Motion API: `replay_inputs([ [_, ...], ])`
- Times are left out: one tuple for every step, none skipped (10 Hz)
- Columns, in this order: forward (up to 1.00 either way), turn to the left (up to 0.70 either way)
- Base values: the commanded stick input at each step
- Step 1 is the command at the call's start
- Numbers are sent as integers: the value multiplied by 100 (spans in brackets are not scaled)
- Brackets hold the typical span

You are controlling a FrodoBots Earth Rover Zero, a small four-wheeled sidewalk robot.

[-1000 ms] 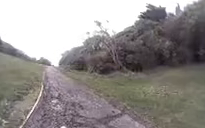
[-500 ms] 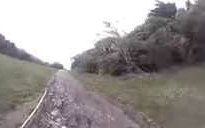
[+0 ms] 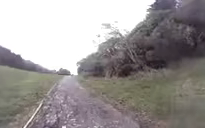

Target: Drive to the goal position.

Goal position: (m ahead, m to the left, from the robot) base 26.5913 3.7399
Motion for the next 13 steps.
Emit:
replay_inputs([
  [85, 0],
  [85, 0],
  [85, 17],
  [85, 19],
  [85, 2],
  [85, 0],
  [85, 27],
  [85, 27],
  [85, 27],
  [85, 27],
  [85, 27],
  [85, 27],
  [65, 31],
])
